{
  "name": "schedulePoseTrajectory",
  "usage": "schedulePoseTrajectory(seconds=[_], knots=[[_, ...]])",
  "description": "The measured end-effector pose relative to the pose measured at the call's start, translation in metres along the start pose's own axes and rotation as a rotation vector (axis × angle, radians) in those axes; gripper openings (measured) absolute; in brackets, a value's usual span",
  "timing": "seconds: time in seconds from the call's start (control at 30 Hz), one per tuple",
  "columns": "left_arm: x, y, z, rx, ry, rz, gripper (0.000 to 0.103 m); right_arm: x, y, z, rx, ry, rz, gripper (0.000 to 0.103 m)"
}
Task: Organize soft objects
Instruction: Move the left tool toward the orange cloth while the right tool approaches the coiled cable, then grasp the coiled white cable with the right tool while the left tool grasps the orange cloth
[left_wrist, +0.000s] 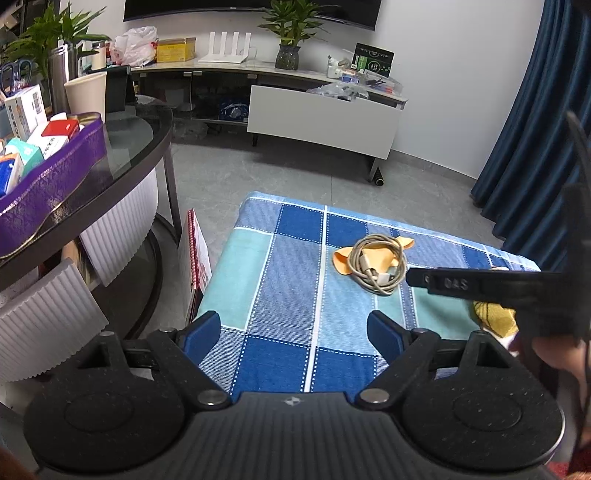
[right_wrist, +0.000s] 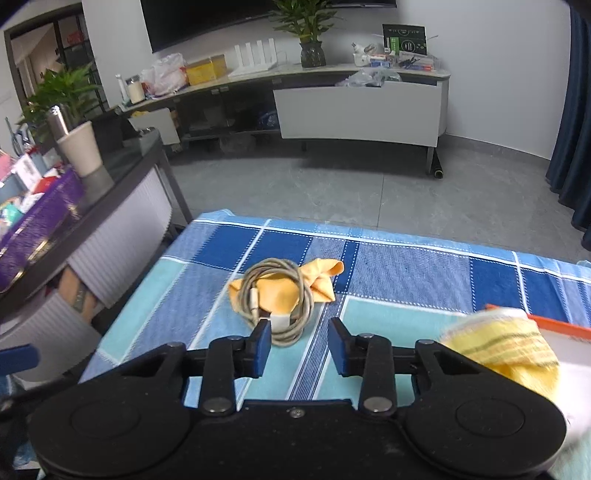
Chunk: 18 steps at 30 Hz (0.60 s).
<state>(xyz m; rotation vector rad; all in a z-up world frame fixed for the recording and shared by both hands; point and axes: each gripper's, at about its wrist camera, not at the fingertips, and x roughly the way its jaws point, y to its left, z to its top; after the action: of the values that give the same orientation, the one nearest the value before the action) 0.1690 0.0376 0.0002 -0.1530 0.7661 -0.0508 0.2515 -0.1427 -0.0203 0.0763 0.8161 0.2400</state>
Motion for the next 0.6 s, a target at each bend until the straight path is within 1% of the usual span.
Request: schedulePoseTrajectory(seconds=[0.17,0.23,0.27,0.3,0.37,0.43,0.6], knots=[[0.010,0.004,0.000,-0.010,0.010,-0.009,0.089,0.023,-0.002,0.005,0.016,0.005,-0.025,0.036],[0.013,0.006,0.000,-0.012,0.011,-0.010,0.089,0.032,-0.001,0.006,0.008,0.011,-0.032,0.032],[0.014,0.006,0.001,-0.012,0.014,-0.010,0.089,0.035,-0.001,0.006,0.009,0.014,-0.029,0.026],[0.016,0.006,0.001,-0.012,0.018,-0.007,0.089,0.039,-0.001,0.007,0.013,0.018,-0.025,0.014],[0.017,0.006,0.000,-0.013,0.020,-0.007,0.089,0.041,-0.002,0.006,0.020,0.004,-0.030,0.014],[0.018,0.005,-0.001,-0.009,0.023,-0.003,0.089,0.038,-0.001,0.004,0.023,-0.006,-0.015,0.013],[0.018,0.005,0.000,-0.013,0.021,0.005,0.089,0.006,0.001,0.001,-0.007,-0.065,-0.017,0.012]])
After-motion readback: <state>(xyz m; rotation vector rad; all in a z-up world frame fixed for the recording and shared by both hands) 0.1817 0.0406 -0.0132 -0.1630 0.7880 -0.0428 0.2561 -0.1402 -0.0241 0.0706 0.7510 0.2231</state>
